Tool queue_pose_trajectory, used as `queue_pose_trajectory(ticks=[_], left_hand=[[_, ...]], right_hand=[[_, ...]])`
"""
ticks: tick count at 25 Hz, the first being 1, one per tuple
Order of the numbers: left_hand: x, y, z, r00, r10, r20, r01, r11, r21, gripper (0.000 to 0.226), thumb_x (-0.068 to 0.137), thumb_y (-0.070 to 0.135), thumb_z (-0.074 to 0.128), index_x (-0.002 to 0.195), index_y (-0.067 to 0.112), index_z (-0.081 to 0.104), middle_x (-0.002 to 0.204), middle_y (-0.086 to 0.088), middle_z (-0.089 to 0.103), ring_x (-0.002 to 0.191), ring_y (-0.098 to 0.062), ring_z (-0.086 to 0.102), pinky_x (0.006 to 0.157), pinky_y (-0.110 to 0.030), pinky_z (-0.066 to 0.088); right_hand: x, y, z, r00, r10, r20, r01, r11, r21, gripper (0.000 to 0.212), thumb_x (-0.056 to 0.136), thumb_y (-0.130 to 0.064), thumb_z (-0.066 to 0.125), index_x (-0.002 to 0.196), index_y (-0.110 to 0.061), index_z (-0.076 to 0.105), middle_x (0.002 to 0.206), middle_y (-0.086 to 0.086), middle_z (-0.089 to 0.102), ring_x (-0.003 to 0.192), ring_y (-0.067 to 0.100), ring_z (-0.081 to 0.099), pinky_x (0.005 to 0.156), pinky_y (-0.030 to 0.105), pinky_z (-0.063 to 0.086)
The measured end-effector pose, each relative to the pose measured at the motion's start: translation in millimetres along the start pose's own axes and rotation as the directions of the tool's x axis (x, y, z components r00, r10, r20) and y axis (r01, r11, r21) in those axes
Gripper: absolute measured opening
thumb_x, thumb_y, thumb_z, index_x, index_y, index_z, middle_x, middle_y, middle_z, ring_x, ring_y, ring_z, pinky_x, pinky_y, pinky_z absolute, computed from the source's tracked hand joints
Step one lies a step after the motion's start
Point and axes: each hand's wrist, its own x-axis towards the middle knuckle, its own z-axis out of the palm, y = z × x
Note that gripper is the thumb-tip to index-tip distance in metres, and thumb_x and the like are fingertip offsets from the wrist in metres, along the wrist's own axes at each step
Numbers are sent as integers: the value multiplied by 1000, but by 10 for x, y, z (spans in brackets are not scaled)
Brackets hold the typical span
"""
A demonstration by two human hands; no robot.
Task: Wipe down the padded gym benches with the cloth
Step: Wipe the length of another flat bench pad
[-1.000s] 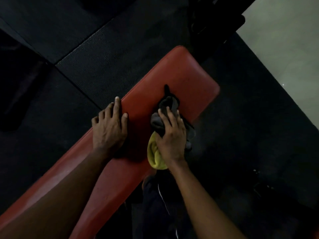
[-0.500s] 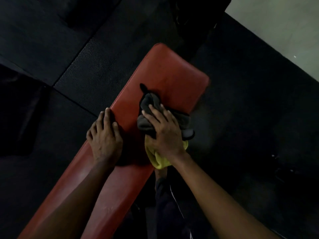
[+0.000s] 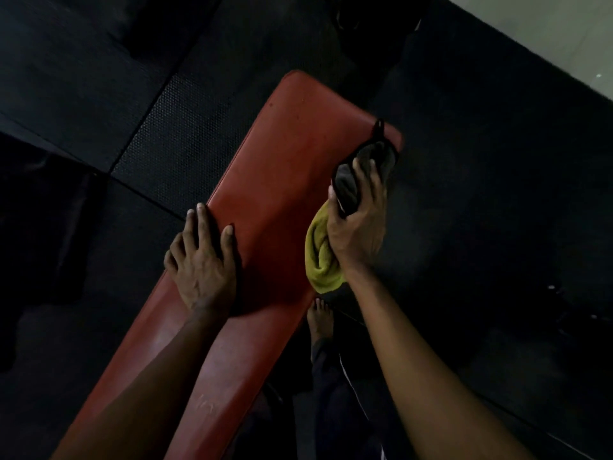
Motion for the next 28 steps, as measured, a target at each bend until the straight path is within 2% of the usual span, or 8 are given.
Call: queue_pose_trajectory(ticks=[5, 9, 13, 15, 17, 21, 24, 28], left_hand=[[11, 13, 3, 999, -29, -20, 29, 1000, -5, 61, 103, 55, 25, 157, 27, 24, 154, -7, 41, 133, -34, 40, 109, -53, 29], [17, 31, 34, 998, -57, -41, 57, 998, 6, 61, 102, 54, 27, 156, 28, 28, 152, -7, 43, 131, -35, 41, 109, -54, 29], [21, 28, 50, 997, -54, -48, 55, 998, 28, 60, 101, 54, 27, 156, 29, 28, 151, -7, 44, 131, -34, 42, 109, -53, 29], [21, 35, 47, 996, -70, -50, 71, 997, 33, 61, 101, 54, 27, 156, 29, 29, 150, -7, 45, 130, -34, 42, 108, -53, 29], [5, 34, 40, 997, -68, -45, 70, 997, 30, 61, 101, 54, 27, 156, 29, 29, 150, -8, 45, 129, -34, 42, 108, -53, 29], [35, 34, 37, 996, -84, -30, 84, 996, 24, 62, 100, 55, 26, 156, 29, 29, 149, -7, 45, 128, -34, 43, 108, -52, 30], [23, 35, 34, 997, -76, 5, 76, 997, 28, 63, 100, 55, 26, 157, 31, 25, 151, -6, 43, 129, -33, 41, 109, -51, 29], [29, 3, 41, 994, -100, 39, 100, 995, 13, 64, 99, 56, 28, 158, 31, 24, 152, -5, 42, 131, -31, 39, 110, -51, 28]], right_hand=[[-557, -73, -159, 952, 289, 99, -296, 952, 74, 68, 100, -55, 50, 158, -25, 32, 167, -4, 22, 148, 2, 21, 120, 33, 33], [-236, -1, -164, 962, 240, 132, -244, 970, 14, 68, 103, -50, 47, 160, -22, 25, 169, 1, 17, 153, 15, 21, 119, 31, 29], [171, -31, -100, 923, 379, 63, -382, 923, 44, 66, 103, -42, 52, 160, -24, 25, 167, 5, 22, 151, 22, 27, 116, 39, 33], [74, -29, -148, 947, 307, 94, -307, 952, -20, 67, 101, -36, 56, 160, -23, 27, 168, 4, 20, 153, 24, 24, 119, 46, 34], [-127, -5, -258, 966, 65, 249, -27, 988, -153, 77, 89, -23, 67, 158, -23, 33, 169, 1, 19, 155, 28, 15, 123, 49, 26], [-81, 29, -345, 766, -300, 568, 469, 866, -174, 86, 75, -14, 74, 153, -26, 42, 165, -7, 28, 156, 27, 12, 127, 44, 13], [149, -65, -277, 725, -332, 604, 514, 844, -153, 77, 80, -16, 66, 152, -28, 44, 164, -7, 32, 155, 27, 18, 125, 42, 15], [430, -362, 20, 865, -202, 459, 361, 886, -290, 64, 88, -27, 60, 151, -29, 46, 163, -4, 34, 154, 30, 22, 122, 48, 25]])
